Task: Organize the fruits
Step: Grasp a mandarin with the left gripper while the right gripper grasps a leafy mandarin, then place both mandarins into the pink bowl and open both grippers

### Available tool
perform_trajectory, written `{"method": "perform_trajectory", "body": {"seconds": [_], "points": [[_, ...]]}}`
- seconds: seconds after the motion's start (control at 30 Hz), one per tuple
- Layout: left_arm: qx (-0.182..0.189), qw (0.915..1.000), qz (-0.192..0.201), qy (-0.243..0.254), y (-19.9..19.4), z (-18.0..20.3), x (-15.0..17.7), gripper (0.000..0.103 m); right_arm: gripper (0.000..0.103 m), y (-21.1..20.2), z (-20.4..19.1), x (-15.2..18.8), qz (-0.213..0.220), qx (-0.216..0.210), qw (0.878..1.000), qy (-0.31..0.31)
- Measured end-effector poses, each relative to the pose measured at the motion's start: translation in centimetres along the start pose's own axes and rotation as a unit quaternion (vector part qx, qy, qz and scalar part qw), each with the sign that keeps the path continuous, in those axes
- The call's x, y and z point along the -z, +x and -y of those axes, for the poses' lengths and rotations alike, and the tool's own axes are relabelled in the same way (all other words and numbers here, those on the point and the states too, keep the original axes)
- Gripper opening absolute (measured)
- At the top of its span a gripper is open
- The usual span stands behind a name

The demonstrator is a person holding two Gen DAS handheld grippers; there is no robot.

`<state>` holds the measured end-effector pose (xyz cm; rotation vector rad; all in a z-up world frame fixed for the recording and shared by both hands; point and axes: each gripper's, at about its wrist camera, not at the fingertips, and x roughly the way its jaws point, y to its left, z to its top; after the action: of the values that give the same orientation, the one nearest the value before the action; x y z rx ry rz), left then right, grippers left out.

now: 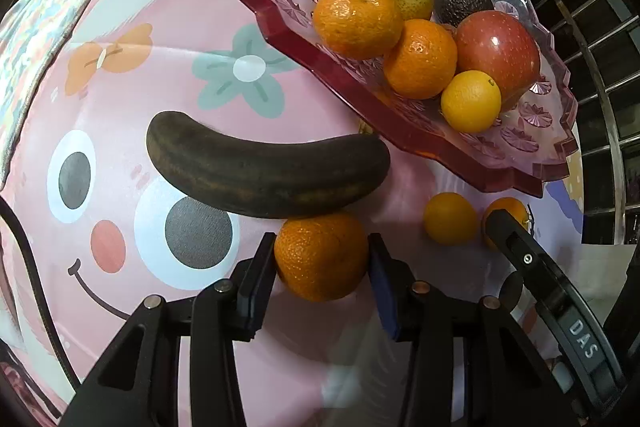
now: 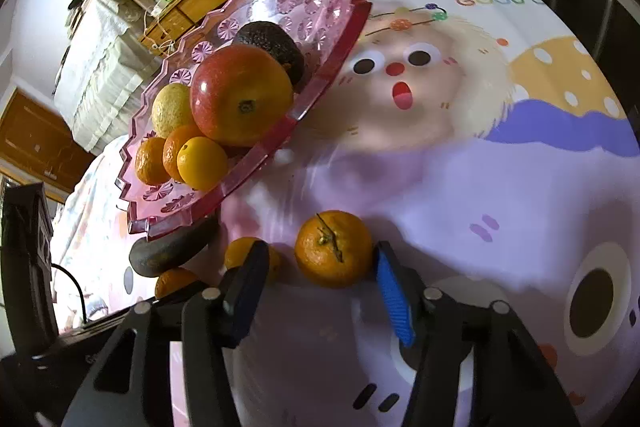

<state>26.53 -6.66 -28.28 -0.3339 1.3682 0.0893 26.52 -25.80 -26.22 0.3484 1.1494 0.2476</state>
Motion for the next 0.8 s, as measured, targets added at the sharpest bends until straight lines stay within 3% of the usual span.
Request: {"method": "perform_trajectory", "body": {"seconds": [0.13,0.47,0.8], "points": [[0.004,1.0,-0.002,-0.002,-0.1,-0.2,0.4,0.042,0.04,0.3,-0.3,-0.3,0.001,0.018,1.0,-0.021],[0.014,0.9998,-0.013,-0.001,-0.9,-2.4,1.1,0.042,0.039,-0.2,-0.1,-0.1,0.004,0.034,0.999,-0.006],[0.012,0.9993,0.035,-0.004,-5.0,-6.2,0.6,0.042,0.039,-4.2,0.2,-0.2,0.047,0.068,0.996,0.02]]}}
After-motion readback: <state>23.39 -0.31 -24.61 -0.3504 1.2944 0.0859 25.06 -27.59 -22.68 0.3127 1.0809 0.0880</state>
